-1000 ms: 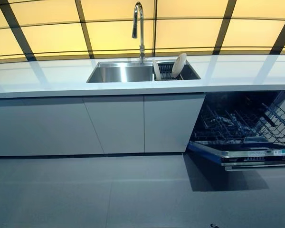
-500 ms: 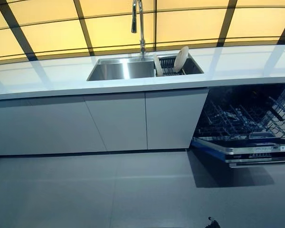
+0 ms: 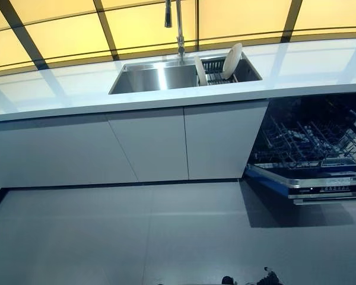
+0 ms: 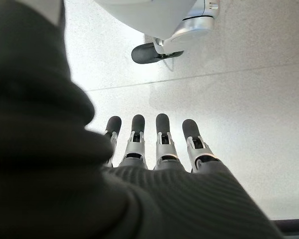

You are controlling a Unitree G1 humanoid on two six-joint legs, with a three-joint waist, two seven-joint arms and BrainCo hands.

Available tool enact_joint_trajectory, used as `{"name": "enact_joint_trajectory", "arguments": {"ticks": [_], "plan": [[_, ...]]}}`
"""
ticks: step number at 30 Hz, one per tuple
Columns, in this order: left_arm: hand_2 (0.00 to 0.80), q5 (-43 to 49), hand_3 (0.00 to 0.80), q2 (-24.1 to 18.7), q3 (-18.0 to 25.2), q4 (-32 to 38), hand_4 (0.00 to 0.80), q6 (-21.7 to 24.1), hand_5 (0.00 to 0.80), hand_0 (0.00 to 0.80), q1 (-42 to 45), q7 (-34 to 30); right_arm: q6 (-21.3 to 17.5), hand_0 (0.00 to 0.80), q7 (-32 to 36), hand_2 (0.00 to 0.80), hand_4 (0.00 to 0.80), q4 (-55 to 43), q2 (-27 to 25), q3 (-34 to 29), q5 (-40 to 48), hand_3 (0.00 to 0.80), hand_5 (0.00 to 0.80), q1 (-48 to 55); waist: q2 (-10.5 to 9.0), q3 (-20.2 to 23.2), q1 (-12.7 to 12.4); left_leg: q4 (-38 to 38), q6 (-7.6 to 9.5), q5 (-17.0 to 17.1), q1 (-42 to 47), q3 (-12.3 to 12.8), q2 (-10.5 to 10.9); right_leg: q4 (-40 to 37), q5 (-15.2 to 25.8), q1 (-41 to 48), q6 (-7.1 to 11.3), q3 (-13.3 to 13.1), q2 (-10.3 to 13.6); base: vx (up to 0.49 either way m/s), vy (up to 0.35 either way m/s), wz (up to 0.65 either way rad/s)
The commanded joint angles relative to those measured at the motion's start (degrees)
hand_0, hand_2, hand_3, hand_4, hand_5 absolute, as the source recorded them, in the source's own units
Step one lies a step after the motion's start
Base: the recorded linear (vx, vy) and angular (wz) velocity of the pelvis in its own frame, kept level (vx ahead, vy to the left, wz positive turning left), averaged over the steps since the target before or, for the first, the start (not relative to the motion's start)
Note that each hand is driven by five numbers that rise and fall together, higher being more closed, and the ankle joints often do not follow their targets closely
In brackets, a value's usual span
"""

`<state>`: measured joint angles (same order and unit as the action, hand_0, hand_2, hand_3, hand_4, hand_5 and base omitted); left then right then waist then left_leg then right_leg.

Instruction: Take plates into dishwasher

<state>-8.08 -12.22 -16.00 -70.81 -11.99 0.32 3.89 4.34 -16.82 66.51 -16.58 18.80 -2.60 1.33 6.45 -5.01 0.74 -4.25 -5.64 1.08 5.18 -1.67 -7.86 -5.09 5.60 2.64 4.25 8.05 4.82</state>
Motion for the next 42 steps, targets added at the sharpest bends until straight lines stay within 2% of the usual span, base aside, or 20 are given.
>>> {"name": "enact_joint_trajectory", "arguments": {"ticks": [1,3,4,6,9,10,13,16,20,23,26,30,31,33,35,36,38,39,41,42], "plan": [[0.000,1.8,0.000,-0.2,-0.4,-1.2,0.000,0.4,0.000,0.000,-2.2,0.8,1.5,0.000,0.5,0.000,0.000,1.7,1.6,0.7,1.4,0.000,0.000,-5.4,-5.59,-3.8,1.1,4.6,3.57,-1.9,-0.6,5.0,5.7,6.3,-8.0,2.3,-2.75,-1.2,-2.9,0.053,-0.085,-0.02],[0.000,1.6,0.000,-0.3,0.1,-1.3,0.000,1.0,0.000,0.000,-2.1,1.5,1.8,0.000,1.3,0.000,0.000,2.2,1.6,0.4,1.3,0.000,0.000,-5.3,-6.00,-3.9,1.2,6.1,3.39,-2.3,-0.7,5.0,5.3,6.6,-8.1,2.4,-2.99,-1.5,-3.0,0.083,-0.090,-0.01],[0.000,1.3,0.000,-0.4,0.8,-1.2,0.000,1.8,0.000,0.000,-1.9,2.4,2.0,0.000,2.4,0.000,0.000,2.8,1.6,0.1,1.5,0.000,0.000,-5.4,-6.66,-3.8,1.5,9.5,3.38,-3.2,-1.0,5.5,4.8,7.5,-8.4,2.0,-3.49,-1.8,-2.8,0.089,-0.094,-0.01],[0.000,-0.3,0.000,-0.3,1.8,-1.2,0.000,2.2,0.000,0.000,-2.1,3.2,2.3,0.000,3.7,0.000,0.000,2.9,1.5,0.3,1.3,0.000,0.000,-5.5,-7.89,-4.4,1.5,20.9,3.75,-0.8,-5.3,6.0,3.9,9.3,-8.6,0.9,-4.70,-1.8,-2.3,0.072,-0.136,0.04],[0.000,-4.9,0.000,0.0,3.4,-1.9,0.000,2.0,0.000,0.000,-2.2,3.9,3.3,0.000,4.9,0.000,0.000,3.4,0.6,0.7,-0.7,0.000,0.000,-6.2,-7.99,-6.8,-0.1,30.6,4.02,2.1,-15.0,5.9,5.8,13.2,-10.6,1.1,-5.90,-2.9,-2.9,0.138,-0.088,0.05],[0.000,-5.6,0.000,0.1,3.8,-2.0,0.000,2.3,0.000,0.000,-1.8,4.4,3.3,0.000,5.1,0.000,0.000,3.8,0.4,0.6,-0.8,0.000,0.000,-6.4,-7.29,-7.3,-0.7,28.9,3.62,3.9,-16.9,5.9,6.4,13.6,-11.2,1.7,-5.83,-3.6,-3.8,0.349,0.015,-0.32],[0.000,-6.5,0.000,-0.3,5.2,-2.5,0.000,2.1,0.000,0.000,0.5,5.4,2.4,0.000,6.5,0.000,0.000,5.1,-0.2,-0.4,-2.5,0.000,0.000,-6.9,-3.89,-8.9,-4.0,12.4,0.27,14.0,-20.3,6.4,5.8,12.7,-14.5,9.1,-4.71,-8.7,-8.5,0.486,0.079,-0.83],[0.000,-6.3,0.000,-0.2,6.2,-3.3,0.000,1.2,0.000,0.000,2.3,5.9,2.4,0.000,7.2,0.000,0.000,5.4,-0.5,-1.6,-1.5,0.000,0.000,-6.1,-3.89,-8.2,-6.6,2.5,-0.98,17.1,-22.0,6.1,5.2,10.2,-17.3,16.0,-3.63,-12.7,-8.1,0.474,0.111,-0.66],[0.000,-4.6,0.000,0.0,7.8,-4.4,0.000,0.3,0.000,0.000,2.7,5.3,2.4,0.000,7.3,0.000,0.000,7.2,0.0,-2.5,-2.4,0.000,0.000,-6.1,-4.57,-6.0,-7.4,3.5,1.00,11.9,-19.6,8.9,5.0,9.1,-17.9,18.6,-2.00,-11.2,-4.3,0.354,0.162,-0.18],[0.000,-0.9,0.000,-0.7,7.6,-5.1,0.000,1.0,0.000,0.000,2.1,5.2,1.0,0.000,7.3,0.000,0.000,7.6,1.6,-3.1,-3.2,0.000,0.000,-6.2,-5.56,-4.0,-8.4,6.6,3.13,7.4,-18.1,8.8,6.2,10.0,-17.2,19.5,-1.06,-7.7,-1.8,0.395,0.157,-0.08],[0.000,-0.3,0.000,-1.5,6.7,-4.6,0.000,0.1,0.000,0.000,0.9,5.2,0.5,0.000,6.1,0.000,0.000,7.0,3.0,-2.5,-1.6,0.000,0.000,-6.6,-6.23,-2.3,-8.3,6.7,4.95,5.8,-15.9,8.3,7.6,10.8,-14.9,19.1,0.08,-5.9,-0.1,0.301,0.157,-0.20],[0.000,-1.1,0.000,-2.2,6.4,-4.5,0.000,-0.9,0.000,0.000,-0.9,5.6,1.2,0.000,3.1,0.000,0.000,6.8,3.6,-3.3,0.2,0.000,0.000,-7.1,-7.12,-0.7,-8.0,8.8,7.24,3.7,-15.6,7.8,9.8,14.1,-10.9,17.8,1.33,-5.5,1.5,0.288,0.176,-0.10],[0.000,-1.0,0.000,-2.4,6.3,-4.6,0.000,-1.2,0.000,0.000,-1.5,5.5,1.6,0.000,2.4,0.000,0.000,6.8,3.6,-3.5,-0.1,0.000,0.000,-7.0,-7.44,-0.1,-8.1,9.3,8.46,3.0,-15.8,7.5,11.0,17.8,-8.3,17.1,1.94,-5.6,1.8,0.208,0.122,0.00],[0.000,-0.2,0.000,-2.7,6.2,-4.8,0.000,-1.3,0.000,0.000,-2.0,5.4,1.4,0.000,2.0,0.000,0.000,7.0,3.5,-3.9,0.5,0.000,0.000,-6.9,-7.19,0.2,-7.8,9.4,9.35,2.4,-15.1,6.9,11.6,24.8,-4.7,14.4,2.48,-5.9,2.1,0.227,0.123,-0.02],[0.000,2.4,0.000,-3.4,5.7,-5.2,0.000,-1.3,0.000,0.000,-2.5,4.8,0.4,0.000,1.1,0.000,0.000,7.0,3.0,-4.6,0.8,0.000,0.000,-6.0,-6.69,0.1,-6.0,9.4,10.11,1.2,-12.6,5.3,12.6,32.5,-1.0,7.2,2.36,-6.6,0.8,0.378,0.112,0.16],[0.000,3.0,0.000,-3.4,5.7,-5.3,0.000,-1.3,0.000,0.000,-2.6,4.8,0.3,0.000,1.2,0.000,0.000,7.1,2.7,-4.5,1.2,0.000,0.000,-6.0,-6.50,-0.2,-5.0,9.2,9.83,0.6,-10.9,4.9,12.6,30.7,-0.2,3.0,2.15,-5.8,1.4,0.372,0.035,0.43],[0.000,1.9,0.000,-3.3,4.8,-5.3,0.000,-1.1,0.000,0.000,-2.9,5.4,0.3,0.000,1.8,0.000,0.000,7.0,2.0,-4.2,1.3,0.000,0.000,-6.2,-5.12,-1.4,-2.8,7.8,8.90,0.2,-6.3,3.9,11.2,25.3,-4.7,-2.8,0.54,-3.3,1.2,0.334,-0.069,0.36],[0.000,0.9,0.000,-3.4,3.9,-5.2,0.000,-1.0,0.000,0.000,-3.5,5.4,-0.2,0.000,2.3,0.000,0.000,7.1,1.8,-4.0,1.1,0.000,0.000,-6.1,-5.30,-1.9,-1.8,7.4,8.81,-0.9,-4.4,2.7,11.3,20.1,-4.1,-5.6,0.67,-2.8,1.5,0.317,-0.155,0.26],[0.000,0.6,0.000,-3.3,4.0,-5.0,0.000,-1.0,0.000,0.000,-4.1,5.0,-1.1,0.000,2.6,0.000,0.000,7.3,1.4,-3.9,1.0,0.000,0.000,-6.0,-6.68,-2.6,0.1,6.8,8.35,-3.7,-1.1,1.2,12.6,10.4,3.0,-10.5,2.85,-2.7,3.3,0.401,-0.228,0.27],[0.000,0.7,0.000,-3.2,4.1,-5.1,0.000,-1.0,0.000,0.000,-4.7,4.9,-1.5,0.000,2.4,0.000,0.000,7.2,1.4,-4.1,1.5,0.000,0.000,-6.0,-7.36,-3.4,1.6,7.4,8.19,-6.6,1.2,-0.5,12.9,5.9,7.8,-13.6,4.17,-4.2,3.9,0.569,-0.332,0.55]]}}
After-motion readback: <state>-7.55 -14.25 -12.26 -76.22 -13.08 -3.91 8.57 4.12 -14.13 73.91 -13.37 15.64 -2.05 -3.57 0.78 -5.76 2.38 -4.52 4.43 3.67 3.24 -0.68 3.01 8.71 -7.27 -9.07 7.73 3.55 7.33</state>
